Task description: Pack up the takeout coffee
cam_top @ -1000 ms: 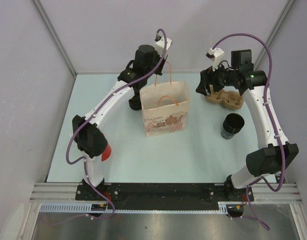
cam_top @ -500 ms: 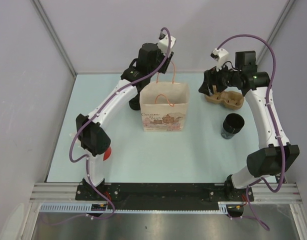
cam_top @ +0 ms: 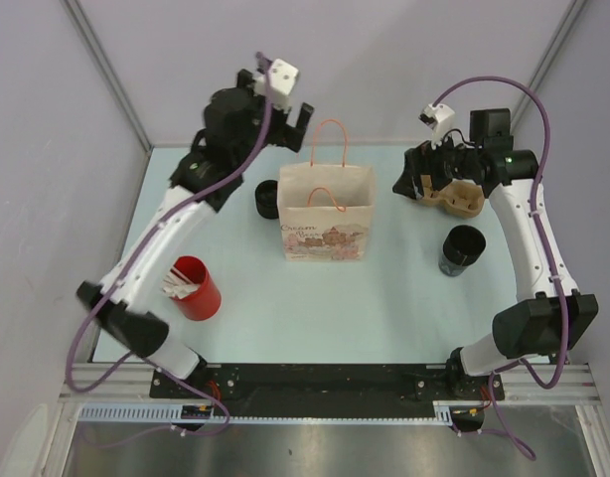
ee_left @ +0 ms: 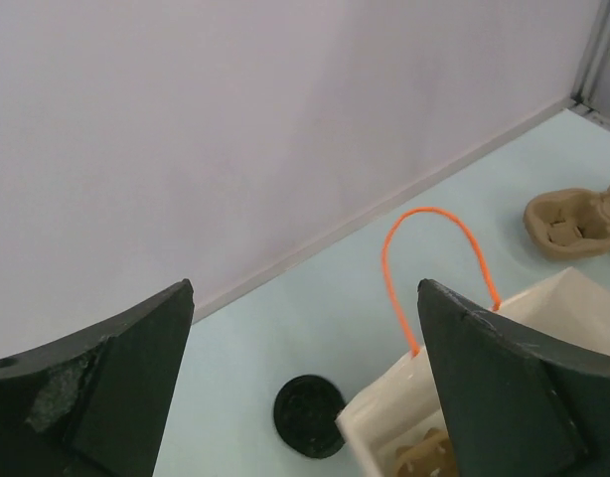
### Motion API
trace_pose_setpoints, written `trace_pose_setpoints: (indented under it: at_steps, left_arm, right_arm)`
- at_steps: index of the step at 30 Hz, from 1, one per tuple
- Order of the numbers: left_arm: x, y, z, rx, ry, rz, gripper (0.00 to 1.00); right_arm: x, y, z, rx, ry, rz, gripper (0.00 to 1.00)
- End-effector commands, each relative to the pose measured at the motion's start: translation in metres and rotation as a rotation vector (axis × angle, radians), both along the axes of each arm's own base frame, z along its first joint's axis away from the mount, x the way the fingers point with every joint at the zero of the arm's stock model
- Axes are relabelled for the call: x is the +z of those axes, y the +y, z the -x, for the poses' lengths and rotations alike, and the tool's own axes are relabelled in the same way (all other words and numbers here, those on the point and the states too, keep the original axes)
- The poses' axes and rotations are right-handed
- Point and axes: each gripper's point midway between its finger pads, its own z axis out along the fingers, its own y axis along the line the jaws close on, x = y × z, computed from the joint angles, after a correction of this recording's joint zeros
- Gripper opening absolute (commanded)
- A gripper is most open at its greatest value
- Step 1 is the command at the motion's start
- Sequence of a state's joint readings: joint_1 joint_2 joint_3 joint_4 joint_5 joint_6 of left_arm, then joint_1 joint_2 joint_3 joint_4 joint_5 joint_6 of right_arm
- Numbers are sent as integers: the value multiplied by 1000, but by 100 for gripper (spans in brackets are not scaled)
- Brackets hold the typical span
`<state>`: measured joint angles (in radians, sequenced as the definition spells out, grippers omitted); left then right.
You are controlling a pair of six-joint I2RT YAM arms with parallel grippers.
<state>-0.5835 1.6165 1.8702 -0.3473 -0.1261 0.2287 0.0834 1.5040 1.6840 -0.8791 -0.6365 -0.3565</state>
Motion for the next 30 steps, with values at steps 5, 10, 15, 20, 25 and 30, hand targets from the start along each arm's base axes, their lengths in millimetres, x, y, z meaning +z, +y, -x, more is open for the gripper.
trace_pose_setpoints:
  at_steps: [5, 10, 15, 20, 25, 30]
  left_arm:
    - [14, 153, 71, 202, -40, -65, 99]
    - [-43, 169, 134, -26, 86, -268, 100]
    - [-69, 142, 204, -393, 128, -422, 99]
    - [-90, 150, 237, -488, 218, -528, 100]
    - [-140, 167, 255, -552, 396, -648, 100]
    - [-181, 183, 263, -551, 506, -726, 100]
  right_arm:
    - [12, 2, 8, 34, -76, -6, 100]
    - [8, 2, 13, 34, -90, 23, 99]
    - [-2, 6, 14, 49, -79, 44, 100]
    - [-9, 14, 17, 77, -63, 50, 100]
    - [-12, 12, 18, 81, -63, 63, 100]
    - [-18, 14, 16, 82, -49, 70, 100]
